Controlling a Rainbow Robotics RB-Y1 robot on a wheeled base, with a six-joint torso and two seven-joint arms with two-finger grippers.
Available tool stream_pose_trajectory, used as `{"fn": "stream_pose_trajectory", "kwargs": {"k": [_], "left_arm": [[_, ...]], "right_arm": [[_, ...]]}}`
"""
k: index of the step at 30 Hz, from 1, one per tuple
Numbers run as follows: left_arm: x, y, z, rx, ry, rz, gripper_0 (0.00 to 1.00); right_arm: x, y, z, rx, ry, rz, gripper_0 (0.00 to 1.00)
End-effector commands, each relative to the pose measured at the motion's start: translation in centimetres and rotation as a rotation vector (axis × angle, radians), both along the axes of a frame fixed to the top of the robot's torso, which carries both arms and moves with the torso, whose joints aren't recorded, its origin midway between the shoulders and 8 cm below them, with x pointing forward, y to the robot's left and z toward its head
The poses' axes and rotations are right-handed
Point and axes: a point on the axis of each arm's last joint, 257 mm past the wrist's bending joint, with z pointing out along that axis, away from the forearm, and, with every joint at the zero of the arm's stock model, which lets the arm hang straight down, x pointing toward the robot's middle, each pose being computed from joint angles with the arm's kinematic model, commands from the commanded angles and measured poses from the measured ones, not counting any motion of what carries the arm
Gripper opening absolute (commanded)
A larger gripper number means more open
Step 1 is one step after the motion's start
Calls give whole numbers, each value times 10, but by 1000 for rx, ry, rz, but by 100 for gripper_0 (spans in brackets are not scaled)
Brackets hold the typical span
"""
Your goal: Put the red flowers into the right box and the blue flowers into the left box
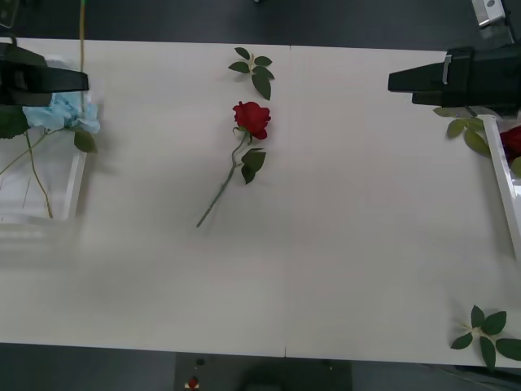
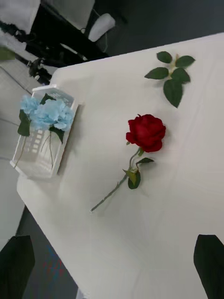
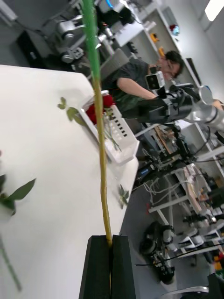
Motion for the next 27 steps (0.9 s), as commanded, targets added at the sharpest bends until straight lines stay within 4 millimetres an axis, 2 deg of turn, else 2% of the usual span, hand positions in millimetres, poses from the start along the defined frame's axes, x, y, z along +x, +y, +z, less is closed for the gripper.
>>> {"fn": "stream_pose_trajectory", "kwargs": {"k": [1,3,4,5,7,8,10,11,12,17,22,25,27], "left_arm": [[-5,57,7,97,-20,113,0],[-5,85,9,135,-25,185,0],[-4,93,9,152,-29,205,0],[-3,115,9,194,-35,263,0],[-5,138,9,243,-37,317,0],[-4,158,8,284,-43,368,0],[-5,177,8,335,-55,412,0],[-5,200,6,403,-81,459,0],[-4,209,6,427,-95,478,0],[7,277,2,712,-264,589,0],[11,312,-1,958,-344,606,0],[6,321,-9,1088,-322,584,0],[6,323,-13,1104,-292,595,0]], "right_arm": [[17,2,7,21,11,-79,100],[26,1,3,24,7,-117,100],[29,-1,4,29,4,-133,100],[34,-3,3,32,-1,-156,100],[39,-6,1,34,-2,-183,100],[42,-10,-2,35,3,-202,100],[44,-14,-6,29,3,-222,100],[46,-18,-11,21,6,-239,100],[47,-20,-12,20,6,-247,100],[50,-40,-29,-10,24,-315,100],[53,-54,-43,11,32,-380,100],[52,-57,-51,36,26,-403,100],[50,-55,-61,54,26,-410,100]]}}
